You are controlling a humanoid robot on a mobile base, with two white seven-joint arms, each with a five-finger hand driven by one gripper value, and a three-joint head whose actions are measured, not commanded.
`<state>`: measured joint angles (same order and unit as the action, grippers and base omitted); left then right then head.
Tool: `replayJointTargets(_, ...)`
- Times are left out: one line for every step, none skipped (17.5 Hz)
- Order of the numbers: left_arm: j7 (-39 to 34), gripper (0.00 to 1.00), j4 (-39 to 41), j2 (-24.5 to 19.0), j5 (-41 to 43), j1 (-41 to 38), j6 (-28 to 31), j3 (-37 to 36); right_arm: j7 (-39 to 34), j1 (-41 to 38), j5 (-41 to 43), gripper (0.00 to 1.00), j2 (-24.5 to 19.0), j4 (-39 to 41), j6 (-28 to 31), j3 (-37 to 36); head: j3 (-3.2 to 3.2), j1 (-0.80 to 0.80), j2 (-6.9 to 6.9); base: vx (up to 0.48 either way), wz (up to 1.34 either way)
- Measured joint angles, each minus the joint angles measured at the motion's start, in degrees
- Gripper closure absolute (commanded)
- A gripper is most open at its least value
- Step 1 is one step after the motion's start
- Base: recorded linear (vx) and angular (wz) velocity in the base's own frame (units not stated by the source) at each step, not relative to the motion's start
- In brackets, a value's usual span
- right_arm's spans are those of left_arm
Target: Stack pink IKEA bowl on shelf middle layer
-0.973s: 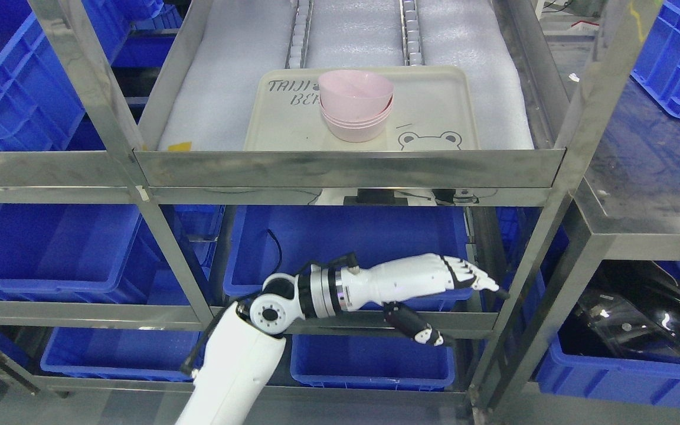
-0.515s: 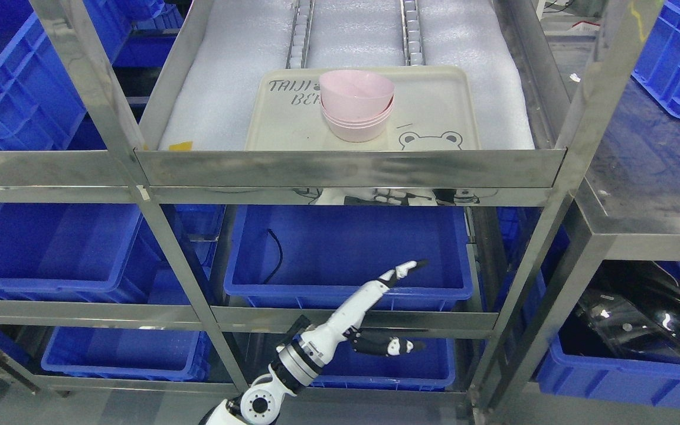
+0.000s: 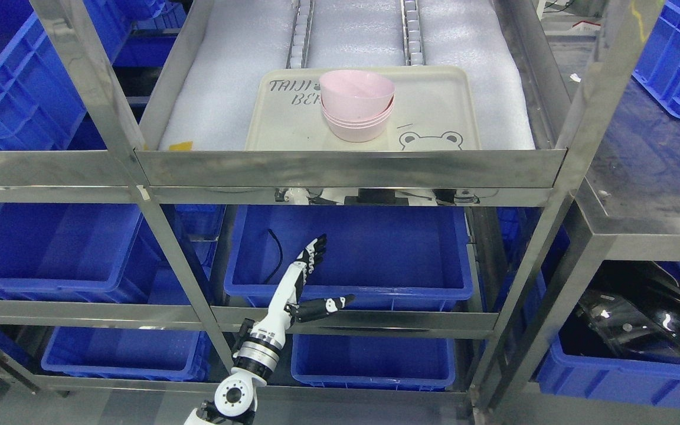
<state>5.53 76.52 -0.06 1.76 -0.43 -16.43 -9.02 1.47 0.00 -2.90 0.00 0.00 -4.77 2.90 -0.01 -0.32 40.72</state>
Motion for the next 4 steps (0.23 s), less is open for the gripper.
replayJointTargets(-0.3, 0.00, 0.2, 0.0, -0.3, 0.1, 0.3, 0.7, 0.0, 0.0, 0.0, 0.00, 0.0, 0.0, 0.0, 0.0, 0.00, 0.00, 0.00, 0.000, 0.00)
replayJointTargets(-0.6, 0.00, 0.5, 0.0, -0.5, 0.1, 0.3, 1.3, 0.0, 0.0, 0.0, 0.00, 0.0, 0.0, 0.0, 0.0, 0.00, 0.00, 0.00, 0.000, 0.00)
replayJointTargets(-0.7, 0.00, 0.7, 0.0, -0.8, 0.2, 0.5, 1.9, 0.0, 0.0, 0.0, 0.00, 0.0, 0.0, 0.0, 0.0, 0.00, 0.00, 0.00, 0.000, 0.00)
replayJointTargets(-0.8, 0.00, 1.0, 0.0, -0.9, 0.2, 0.5, 2.3, 0.0, 0.0, 0.0, 0.00, 0.0, 0.0, 0.0, 0.0, 0.00, 0.00, 0.00, 0.000, 0.00)
